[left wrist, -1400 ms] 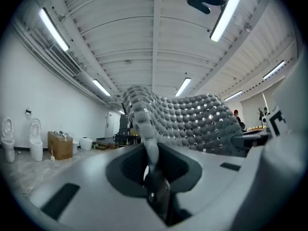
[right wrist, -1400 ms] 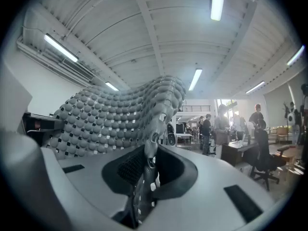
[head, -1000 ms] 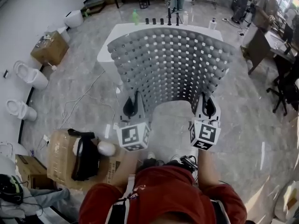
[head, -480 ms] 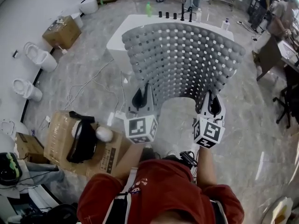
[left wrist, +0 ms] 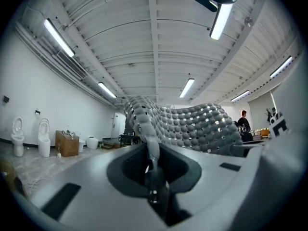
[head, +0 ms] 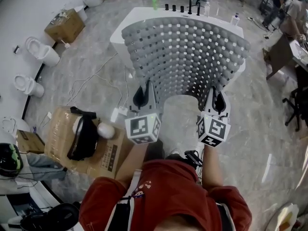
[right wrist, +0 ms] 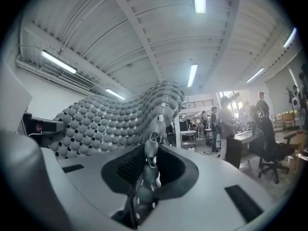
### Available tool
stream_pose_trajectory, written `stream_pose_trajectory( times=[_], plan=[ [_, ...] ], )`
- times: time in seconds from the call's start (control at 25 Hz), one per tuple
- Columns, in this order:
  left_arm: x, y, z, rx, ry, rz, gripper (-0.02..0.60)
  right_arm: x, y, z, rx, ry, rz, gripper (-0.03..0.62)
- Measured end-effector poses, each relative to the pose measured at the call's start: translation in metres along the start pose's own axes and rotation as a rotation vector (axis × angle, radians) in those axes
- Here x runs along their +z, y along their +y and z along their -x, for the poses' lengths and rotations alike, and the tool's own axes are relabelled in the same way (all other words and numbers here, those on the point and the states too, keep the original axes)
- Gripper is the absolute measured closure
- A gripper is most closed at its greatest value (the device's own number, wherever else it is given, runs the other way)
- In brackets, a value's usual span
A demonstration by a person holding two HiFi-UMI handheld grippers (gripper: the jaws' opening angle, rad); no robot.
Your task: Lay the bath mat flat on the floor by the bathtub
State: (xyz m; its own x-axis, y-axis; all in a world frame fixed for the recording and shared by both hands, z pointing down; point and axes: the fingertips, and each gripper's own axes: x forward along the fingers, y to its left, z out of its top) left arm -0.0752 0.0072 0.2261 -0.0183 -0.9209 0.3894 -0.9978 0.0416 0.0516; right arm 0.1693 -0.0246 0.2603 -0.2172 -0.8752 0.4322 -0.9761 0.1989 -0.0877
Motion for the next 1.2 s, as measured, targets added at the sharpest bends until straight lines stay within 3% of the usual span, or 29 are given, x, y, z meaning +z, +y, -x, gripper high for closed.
stream_pose_trajectory(
  times=[0.72, 1.2],
  plan=[
    [-0.007, 0.084, -0.056, 0.009, 0.006, 0.058, 0.525, 0.001, 0.075, -0.071, 0.018, 0.025, 0.068, 0.523],
    [-0.021, 0.192, -0.114, 0.039, 0.025, 0.099, 0.526, -0.011, 0.166, -0.153, 0.035, 0.064, 0.091, 0.523]
  ],
)
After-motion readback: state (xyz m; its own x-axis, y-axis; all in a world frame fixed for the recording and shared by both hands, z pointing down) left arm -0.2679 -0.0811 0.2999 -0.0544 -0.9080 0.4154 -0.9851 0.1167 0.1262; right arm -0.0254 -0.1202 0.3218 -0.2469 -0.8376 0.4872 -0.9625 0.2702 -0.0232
